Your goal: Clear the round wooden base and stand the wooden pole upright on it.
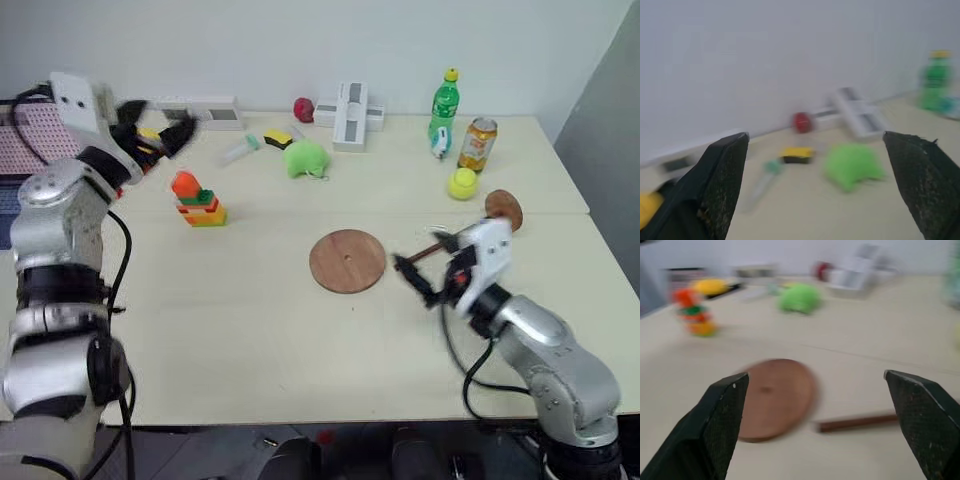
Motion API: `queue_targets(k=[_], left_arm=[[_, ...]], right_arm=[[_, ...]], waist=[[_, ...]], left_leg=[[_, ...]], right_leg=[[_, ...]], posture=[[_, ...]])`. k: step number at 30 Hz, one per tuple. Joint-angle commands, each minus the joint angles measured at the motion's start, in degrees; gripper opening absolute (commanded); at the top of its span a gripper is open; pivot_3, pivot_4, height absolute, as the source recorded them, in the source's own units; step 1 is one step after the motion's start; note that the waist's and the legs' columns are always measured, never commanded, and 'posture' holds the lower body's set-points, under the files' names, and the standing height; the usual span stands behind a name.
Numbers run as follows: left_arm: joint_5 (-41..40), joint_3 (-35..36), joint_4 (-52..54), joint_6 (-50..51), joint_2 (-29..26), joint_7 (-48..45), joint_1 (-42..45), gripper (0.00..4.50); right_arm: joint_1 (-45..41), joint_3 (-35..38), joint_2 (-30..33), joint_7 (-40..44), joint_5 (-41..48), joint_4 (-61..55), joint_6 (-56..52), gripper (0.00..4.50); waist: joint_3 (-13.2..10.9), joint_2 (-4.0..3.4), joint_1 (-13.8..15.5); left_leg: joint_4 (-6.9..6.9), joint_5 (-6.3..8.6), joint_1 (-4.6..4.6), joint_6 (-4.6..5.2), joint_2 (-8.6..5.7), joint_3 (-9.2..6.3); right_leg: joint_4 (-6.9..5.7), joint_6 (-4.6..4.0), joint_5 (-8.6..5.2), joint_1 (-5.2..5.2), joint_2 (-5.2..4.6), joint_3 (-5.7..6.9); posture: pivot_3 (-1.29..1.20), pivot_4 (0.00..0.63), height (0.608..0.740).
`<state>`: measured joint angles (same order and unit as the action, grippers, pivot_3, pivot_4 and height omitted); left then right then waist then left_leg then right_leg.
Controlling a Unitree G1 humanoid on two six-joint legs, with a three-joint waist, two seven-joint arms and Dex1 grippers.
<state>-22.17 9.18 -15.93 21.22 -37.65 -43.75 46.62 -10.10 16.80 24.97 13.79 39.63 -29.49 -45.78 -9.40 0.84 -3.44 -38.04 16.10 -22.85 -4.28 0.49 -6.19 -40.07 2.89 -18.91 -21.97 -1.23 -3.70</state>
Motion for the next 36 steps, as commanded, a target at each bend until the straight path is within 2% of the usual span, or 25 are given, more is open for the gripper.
queue_targets(k=[1, 4, 7, 13, 20, 25, 30, 33, 36], left_arm=[[-8.66, -3.31, 18.49, 10.03, 1.41, -4.39, -4.22, 4.48], [-12.15, -8.67, 27.98, 12.79, 2.83, -8.98, -8.26, 4.48], [-11.65, -11.69, 30.19, 12.73, 2.59, -11.81, -9.49, 4.48], [-9.15, -14.89, 28.94, 10.18, 2.6, -15.5, -9.48, 4.48], [-9.15, -14.72, 29.3, 10.66, 3.19, -15.5, -9.68, 4.48], [-8.78, -14.64, 29.94, 10.61, 3.27, -14.78, -10.24, 4.48], [-8.76, -13.92, 31.09, 10.86, 3.08, -13.31, -10.97, 4.48], [-8.77, -13.56, 31.85, 10.81, 2.76, -12.79, -11.83, 4.5], [-8.72, -13.43, 32.24, 10.62, 2.78, -12.13, -12.24, 4.5]], right_arm=[[-3.68, 8.16, -2.02, -2.84, 7.5, 9.62, -4.32, 4.5], [-11.55, 15.95, -4.02, -6.36, 15.03, 26.4, -8.63, 4.5], [-17.7, 17.5, -2.77, -4.05, 16.83, 37.34, -10.54, 4.5], [-30.42, 15.24, 1.68, 4.82, 11.11, 61.77, -5.35, 4.5], [-42.91, 11.8, 3.27, 13.18, 1.03, 88.01, 8.51, 4.5], [-47.45, 11.38, 2.69, 15.44, -3.13, 97.31, 14.9, 4.5], [-49.7, 11.85, 1.96, 17.36, -4.94, 100.91, 17.01, 4.5], [-49.96, 12.47, 2.25, 17.99, -5.41, 101.63, 16.93, 4.03], [-49.78, 12.77, 2.63, 18.01, -5.84, 102.17, 17.35, 3.24]], waist=[[0.0, 0.01, -0.02], [0.0, -0.02, -0.61], [-0.04, -0.1, -1.17], [-0.04, -0.15, -1.74], [-0.04, -0.15, -1.61], [-0.04, -0.15, -1.66], [-0.03, -0.15, -1.65], [-0.04, -0.15, -1.64], [-0.04, -0.15, -1.64]], left_leg=[[0.0, 0.01, 0.05, 0.01, 0.05, 0.01], [0.02, 0.02, 0.18, 0.05, 0.08, 0.12], [0.07, 0.04, 0.27, 0.09, 0.06, 0.26], [0.08, 0.13, 0.38, 0.29, 0.09, 0.41], [0.09, 0.12, 0.33, 0.28, 0.08, 0.4], [0.1, 0.1, 0.33, 0.24, 0.09, 0.37], [0.09, 0.02, 0.33, 0.1, 0.09, 0.37], [0.1, 0.01, 0.33, 0.08, 0.1, 0.35], [0.1, 0.01, 0.32, 0.08, 0.1, 0.36]], right_leg=[[-0.04, -0.01, 0.0, 0.03, 0.05, -0.03], [-0.15, -0.02, 0.01, 0.07, 0.12, -0.16], [-0.21, -0.02, 0.0, 0.08, 0.14, -0.27], [-0.24, -0.03, 0.0, 0.08, 0.2, -0.37], [-0.02, -0.02, 0.0, 0.17, 0.16, -0.33], [0.03, -0.02, 0.0, 0.2, 0.16, -0.29], [0.04, -0.02, 0.0, 0.22, 0.16, -0.3], [0.04, -0.02, 0.0, 0.22, 0.16, -0.28], [0.04, -0.02, 0.0, 0.22, 0.16, -0.28]], posture=[[0.0, 0.15, 0.74], [0.0, 0.15, 0.74], [0.0, 0.15, 0.74], [0.0, 0.15, 0.74], [0.0, 0.15, 0.74], [0.0, 0.15, 0.74], [0.0, 0.15, 0.74], [0.0, 0.15, 0.74], [0.0, 0.15, 0.74]])
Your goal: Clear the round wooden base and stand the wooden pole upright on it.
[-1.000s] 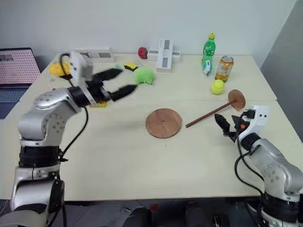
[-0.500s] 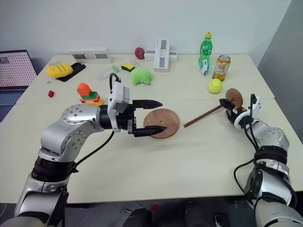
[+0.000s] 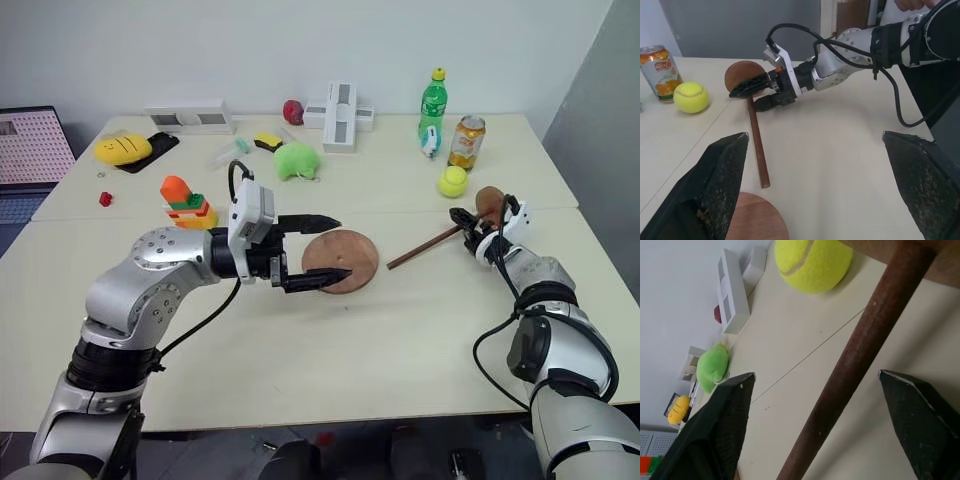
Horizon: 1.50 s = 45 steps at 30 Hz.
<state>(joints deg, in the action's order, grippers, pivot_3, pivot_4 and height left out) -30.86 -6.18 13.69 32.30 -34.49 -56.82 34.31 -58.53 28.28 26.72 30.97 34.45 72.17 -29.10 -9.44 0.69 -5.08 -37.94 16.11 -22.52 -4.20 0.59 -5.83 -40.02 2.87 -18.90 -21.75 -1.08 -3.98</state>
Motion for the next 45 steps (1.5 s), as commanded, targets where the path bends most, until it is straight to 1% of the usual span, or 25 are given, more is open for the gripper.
queue_targets(k=[1, 2, 3, 4, 6, 9, 12, 15, 16, 17, 19, 20, 21, 23, 26, 28, 30, 32, 34, 38, 41, 45], left_arm=[[0.1, 1.96, 2.56, -0.64, -0.31, 1.13, 0.09, 4.5], [0.2, 1.97, 2.5, -0.76, -0.25, 1.24, 0.12, 4.5], [0.24, 1.95, 2.44, -0.87, -0.24, 1.24, 0.15, 4.5], [0.42, 1.79, 2.17, -1.15, -0.17, 1.18, 0.29, 4.5], [0.78, 1.45, 1.54, -1.48, 0.13, 1.18, 0.75, 4.5], [1.84, 1.19, 0.34, -2.28, 0.74, 1.69, 1.38, 4.5], [2.0, 1.31, -0.2, -2.23, 1.22, 1.67, 1.86, 4.5], [1.91, 2.04, -0.26, -2.35, 1.0, 1.53, 1.37, 4.5], [1.49, 2.87, 0.07, -1.56, 0.49, 1.91, 0.77, 4.5], [0.9, 4.01, 0.76, -0.61, -0.15, 2.45, 0.0, 4.5], [0.0, 6.58, 2.37, 0.68, -1.18, 3.96, -1.97, 4.5], [-0.36, 7.52, 3.07, 1.07, -1.5, 4.46, -2.76, 4.5], [-0.94, 8.83, 4.12, 1.47, -1.84, 4.99, -4.13, 4.5], [-2.18, 11.99, 7.2, 2.46, -2.96, 6.08, -8.8, 4.5], [-2.72, 16.36, 12.97, 2.17, -3.06, 8.92, -17.68, 4.5], [-2.51, 18.57, 17.38, 1.64, -1.06, 12.72, -24.84, 4.5], [-0.01, 19.29, 20.43, -1.48, 1.02, 15.38, -32.51, 4.5], [1.38, 19.59, 22.09, -3.46, 3.29, 17.74, -37.74, 4.5], [1.25, 19.72, 22.85, -3.39, 5.64, 20.71, -40.3, 4.5], [1.95, 18.48, 23.71, -4.31, 7.36, 23.02, -42.42, 4.5], [2.71, 16.01, 24.85, -4.92, 8.73, 24.61, -43.9, 4.5], [2.96, 15.72, 24.99, -5.5, 8.25, 24.68, -44.07, 4.5]], right_arm=[[-1.27, 1.46, 1.0, 0.69, -0.8, 0.73, 0.96, 3.13], [-1.24, 1.64, 1.06, 0.6, -0.97, 0.89, 1.16, 3.04], [-1.24, 1.82, 1.05, 0.39, -1.11, 1.02, 1.46, 2.68], [-1.34, 2.09, 0.99, 0.13, -1.16, 1.15, 1.83, 2.54], [-1.58, 2.7, 0.96, -0.38, -1.4, 1.44, 2.54, 2.02], [-1.79, 4.43, 0.86, -1.56, -0.95, 1.8, 3.58, 1.45], [-1.89, 5.13, 1.1, -1.45, -1.17, 1.79, 3.66, 0.71], [-2.86, 5.28, 1.96, 0.85, -1.01, 0.37, 2.17, 0.51], [-3.9, 4.19, 2.15, 3.52, -1.01, -1.82, 0.09, 0.44], [-4.85, 2.84, 2.02, 5.67, -0.68, -5.4, -2.6, 0.41], [-4.65, -1.0, 0.61, 8.07, 0.09, -16.8, -7.33, 0.34], [-4.03, -1.76, -0.07, 7.93, 0.96, -21.34, -9.27, 0.34], [-2.82, -3.06, -1.13, 7.11, 1.99, -28.35, -11.33, 0.34], [-1.28, -4.42, -4.19, 2.88, 4.76, -42.57, -14.93, 0.34], [0.3, -8.78, -8.89, -2.56, 4.7, -58.88, -15.9, 0.34], [2.09, -14.25, -11.91, -4.64, 0.85, -66.09, -12.71, 0.34], [4.05, -19.68, -14.97, -6.25, -2.86, -70.87, -9.37, 0.34], [5.58, -22.63, -17.57, -7.35, -4.71, -72.75, -7.24, 0.34], [6.83, -23.97, -19.52, -8.42, -6.06, -72.59, -5.46, 0.34], [8.25, -26.13, -21.06, -8.79, -9.01, -70.84, -1.5, 0.34], [8.57, -27.06, -22.07, -8.6, -11.13, -66.22, 2.31, 0.34], [9.06, -27.34, -22.16, -8.05, -12.16, -64.37, 3.72, 0.34]], waist=[[0.0, 0.0, 0.01], [0.0, 0.0, 0.02], [0.0, 0.0, 0.01], [0.0, 0.0, 0.01], [0.0, 0.0, 0.01], [0.0, 0.0, 0.02], [0.0, 0.0, 0.05], [0.0, 0.0, 0.18], [0.0, 0.0, 0.24], [0.0, -0.01, 0.23], [-0.03, -0.05, 0.15], [-0.05, -0.09, -0.01], [-0.06, -0.11, -0.12], [-0.05, -0.13, -0.24], [-0.03, -0.17, -0.69], [-0.03, -0.17, -0.65], [0.0, -0.18, -0.53], [0.0, -0.18, -0.29], [0.0, -0.17, 0.55], [0.02, -0.13, 1.98], [0.03, -0.12, 1.81], [0.03, -0.13, 1.62]], left_leg=[[0.0, 0.0, 0.0, 0.0, 0.0, 0.0], [0.0, 0.0, 0.0, 0.0, 0.0, 0.0], [0.0, 0.0, 0.0, 0.0, 0.0, 0.0], [0.0, 0.0, 0.0, 0.0, -0.01, 0.0], [0.0, 0.0, 0.0, 0.0, -0.01, 0.0], [0.0, 0.0, 0.0, 0.0, -0.01, 0.0], [0.0, 0.0, 0.0, 0.0, -0.01, 0.0], [-0.01, 0.0, 0.0, 0.0, -0.02, -0.02], [0.0, 0.0, 0.01, 0.0, -0.04, -0.01], [-0.01, 0.0, 0.0, -0.01, -0.04, -0.02], [-0.01, 0.0, 0.0, -0.01, -0.05, 0.0], [0.0, 0.0, -0.01, -0.01, -0.03, -0.02], [0.0, 0.0, -0.03, -0.01, -0.01, -0.03], [0.03, 0.0, -0.07, -0.01, 0.08, -0.08], [0.1, 0.0, -0.16, -0.01, 0.14, -0.12], [0.06, 0.0, -0.26, -0.01, 0.14, -0.18], [0.04, 0.0, -0.29, 0.0, 0.15, -0.25], [0.01, 0.0, -0.31, 0.0, 0.13, -0.27], [-0.01, 0.09, -0.31, 0.15, 0.1, -0.25], [-0.1, 0.09, -0.29, 0.16, 0.02, -0.25], [-0.07, 0.1, -0.25, 0.16, -0.03, -0.19], [0.0, 0.09, -0.25, 0.16, 0.02, -0.18]], right_leg=[[0.0, 0.0, 0.0, 0.0, 0.0, 0.0], [0.0, 0.0, 0.0, 0.0, 0.0, 0.0], [0.01, 0.0, 0.0, 0.0, 0.0, 0.0], [0.01, 0.0, 0.0, 0.0, 0.0, 0.0], [0.01, 0.0, 0.0, 0.0, 0.0, 0.0], [0.01, 0.0, 0.0, 0.01, 0.0, 0.0], [0.03, 0.0, 0.0, 0.02, -0.01, 0.0], [0.04, 0.0, 0.0, 0.04, -0.03, 0.03], [0.04, 0.0, 0.0, 0.05, -0.05, 0.02], [0.04, 0.0, 0.0, 0.05, -0.05, 0.03], [0.03, 0.0, 0.0, 0.03, -0.06, 0.0], [0.02, 0.0, 0.0, 0.01, -0.05, 0.01], [-0.01, 0.0, 0.0, -0.04, -0.05, 0.01], [-0.05, 0.0, 0.0, -0.13, 0.0, 0.04], [-0.1, -0.01, 0.0, -0.29, 0.01, 0.02], [-0.15, -0.01, 0.0, -0.39, 0.0, 0.03], [-0.16, -0.01, 0.0, -0.42, -0.07, 0.02], [-0.16, 0.0, 0.0, -0.44, -0.12, 0.01], [-0.22, 0.0, 0.0, -0.43, -0.18, 0.05], [-0.26, 0.01, 0.01, -0.35, -0.26, 0.1], [-0.24, 0.01, 0.01, -0.36, -0.23, 0.07], [-0.27, -0.01, 0.0, -0.42, -0.08, 0.08]], posture=[[0.0, 0.15, 0.74], [0.0, 0.15, 0.74], [0.0, 0.15, 0.74], [0.0, 0.15, 0.74], [0.0, 0.15, 0.74], [0.0, 0.15, 0.74], [0.0, 0.15, 0.74], [0.0, 0.15, 0.74], [0.0, 0.15, 0.74], [0.0, 0.15, 0.74], [0.0, 0.15, 0.74], [0.0, 0.15, 0.74], [0.0, 0.15, 0.74], [0.0, 0.15, 0.74], [0.0, 0.15, 0.74], [0.0, 0.15, 0.74], [0.0, 0.15, 0.74], [0.0, 0.15, 0.74], [0.0, 0.15, 0.74], [0.0, 0.15, 0.74], [0.0, 0.15, 0.74], [0.0, 0.15, 0.74]])
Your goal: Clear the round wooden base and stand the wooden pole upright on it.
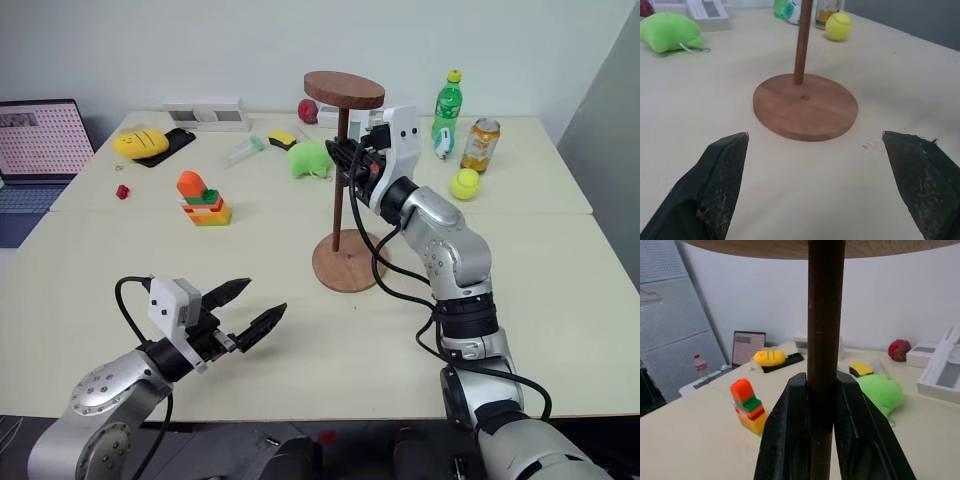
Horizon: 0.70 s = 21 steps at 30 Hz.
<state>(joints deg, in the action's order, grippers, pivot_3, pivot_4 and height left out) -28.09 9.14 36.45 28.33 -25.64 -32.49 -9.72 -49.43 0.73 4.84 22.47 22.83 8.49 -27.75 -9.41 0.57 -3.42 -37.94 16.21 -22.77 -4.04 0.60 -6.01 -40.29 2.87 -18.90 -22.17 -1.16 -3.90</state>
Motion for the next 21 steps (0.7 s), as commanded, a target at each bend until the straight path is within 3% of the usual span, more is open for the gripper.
queue_targets(k=[1, 21], left_arm=[[0.22, 0.4, 2.0, -1.66, -0.78, 0.3, 0.09, 4.5], [0.6, -0.54, 0.19, -2.7, -2.58, -0.7, 2.46, 4.5]], right_arm=[[0.14, 0.38, -0.44, 0.32, -0.43, -0.48, 2.21, 0.34], [2.84, -4.11, 0.8, 2.06, -8.8, 4.18, 11.92, 0.34]], waist=[[0.0, 0.0, -0.06], [0.0, 0.0, -0.34]], left_leg=[[0.01, 0.0, 0.01, 0.0, 0.01, 0.0], [0.01, 0.0, 0.05, 0.0, 0.0, 0.01]], right_leg=[[-0.01, 0.0, 0.0, -0.01, 0.01, 0.0], [-0.03, 0.0, 0.0, 0.03, 0.02, -0.02]], posture=[[0.0, 0.15, 0.74], [0.0, 0.15, 0.74]])
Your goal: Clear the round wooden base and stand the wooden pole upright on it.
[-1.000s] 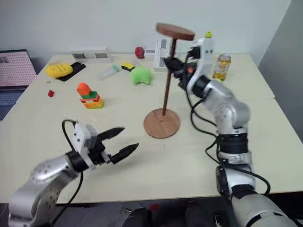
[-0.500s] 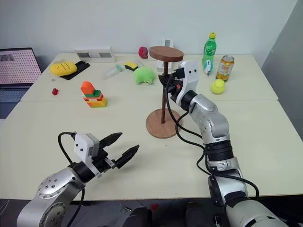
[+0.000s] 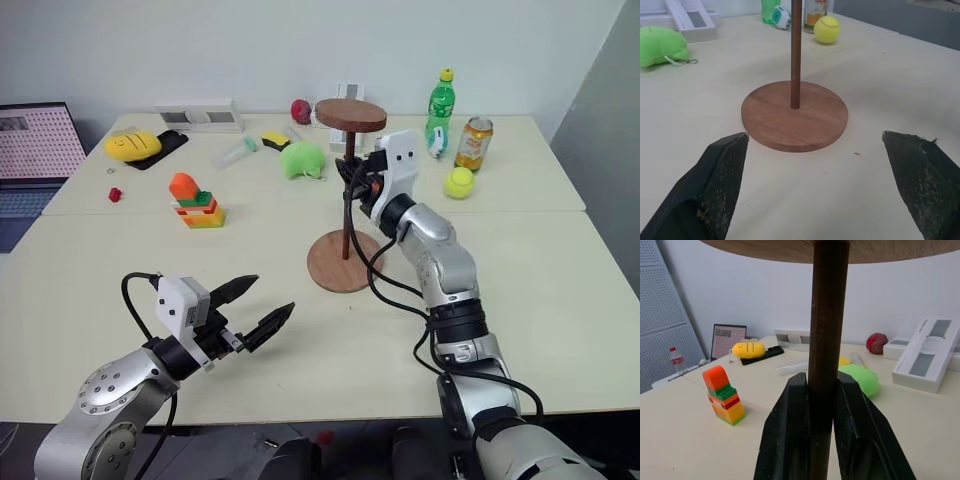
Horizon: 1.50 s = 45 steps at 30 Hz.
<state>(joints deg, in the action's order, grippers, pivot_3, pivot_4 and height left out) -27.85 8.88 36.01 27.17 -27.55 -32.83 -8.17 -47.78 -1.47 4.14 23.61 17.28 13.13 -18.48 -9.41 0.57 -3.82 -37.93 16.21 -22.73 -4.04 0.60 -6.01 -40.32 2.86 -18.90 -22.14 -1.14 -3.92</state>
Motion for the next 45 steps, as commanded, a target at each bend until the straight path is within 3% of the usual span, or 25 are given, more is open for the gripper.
queue_targets(k=[1, 14, 18, 27, 29, 34, 40, 45], left_arm=[[0.49, -0.32, 0.51, -1.79, -0.69, -0.42, 1.07, 4.5], [1.09, -0.94, -0.34, -2.9, -0.45, -0.41, 1.08, 4.5], [1.3, -0.89, -0.8, -3.18, -0.31, -0.48, 1.26, 4.5], [2.02, -1.39, -2.4, -3.98, -0.36, -0.55, 2.7, 4.5], [1.98, -1.27, -2.95, -4.2, -0.55, -0.74, 3.27, 4.5], [1.51, -0.54, -4.56, -4.25, -1.47, -1.62, 4.71, 4.5], [0.16, -0.33, -6.76, -2.73, -3.77, -4.2, 6.17, 4.5], [-3.09, 2.12, -13.55, 1.55, -11.51, -11.29, 11.07, 4.5]], right_arm=[[1.74, -2.75, 1.59, 1.19, -3.99, -0.9, 3.32, 0.34], [7.73, -6.15, -0.86, -0.26, -4.82, -4.93, -1.91, 0.34], [9.12, -6.32, -0.55, -0.44, -5.28, -4.0, -4.1, 0.34], [7.8, -6.83, 0.64, 1.08, -6.02, -2.64, -4.83, 0.34], [7.29, -6.52, 1.0, 1.56, -5.76, -3.07, -4.91, 0.97], [6.6, -6.02, 2.86, 4.44, -4.01, -5.32, -8.31, 2.02], [9.46, -8.76, 9.46, 13.67, -2.16, -9.45, -15.16, 3.26], [11.74, -8.86, 17.72, 22.41, 0.07, -13.04, -17.79, 4.48]], waist=[[0.0, 0.0, 0.12], [0.07, 0.02, 0.37], [0.13, 0.02, 0.42], [0.32, 0.06, 0.42], [0.33, 0.07, 0.42], [0.09, -0.01, 0.48], [0.08, -0.01, 0.48], [0.04, -0.02, 0.49]], left_leg=[[0.0, 0.0, 0.0, 0.0, -0.01, 0.0], [0.05, 0.01, 0.3, 0.01, 0.01, -0.02], [0.2, 0.03, 0.79, 0.02, 0.02, -0.04], [0.25, 0.03, 0.98, 0.02, 0.02, -0.05], [0.25, 0.03, 0.98, 0.02, 0.01, -0.05], [0.24, 0.03, 0.66, 0.02, -0.01, -0.04], [0.29, 0.04, 0.57, 0.02, 0.01, -0.06], [0.29, 0.04, 0.57, 0.03, -0.01, -0.08]], right_leg=[[0.0, 0.0, 0.0, 0.0, -0.01, 0.0], [0.05, 0.0, 0.0, 0.29, 0.0, 0.0], [0.31, 0.0, -0.01, 0.8, 0.0, 0.03], [0.36, -0.01, -0.01, 0.98, 0.01, 0.02], [0.36, -0.01, -0.01, 0.98, 0.01, 0.02], [0.37, -0.01, -0.01, 0.7, -0.01, 0.02], [0.48, -0.01, -0.01, 0.63, -0.02, 0.03], [0.49, 0.0, -0.01, 0.67, -0.01, 0.1]], posture=[[0.0, 0.15, 0.74], [0.0, 0.15, 0.74], [0.0, 0.15, 0.74], [0.0, 0.15, 0.74], [0.0, 0.15, 0.74], [0.0, 0.15, 0.74], [0.0, 0.15, 0.74], [0.0, 0.15, 0.74]])
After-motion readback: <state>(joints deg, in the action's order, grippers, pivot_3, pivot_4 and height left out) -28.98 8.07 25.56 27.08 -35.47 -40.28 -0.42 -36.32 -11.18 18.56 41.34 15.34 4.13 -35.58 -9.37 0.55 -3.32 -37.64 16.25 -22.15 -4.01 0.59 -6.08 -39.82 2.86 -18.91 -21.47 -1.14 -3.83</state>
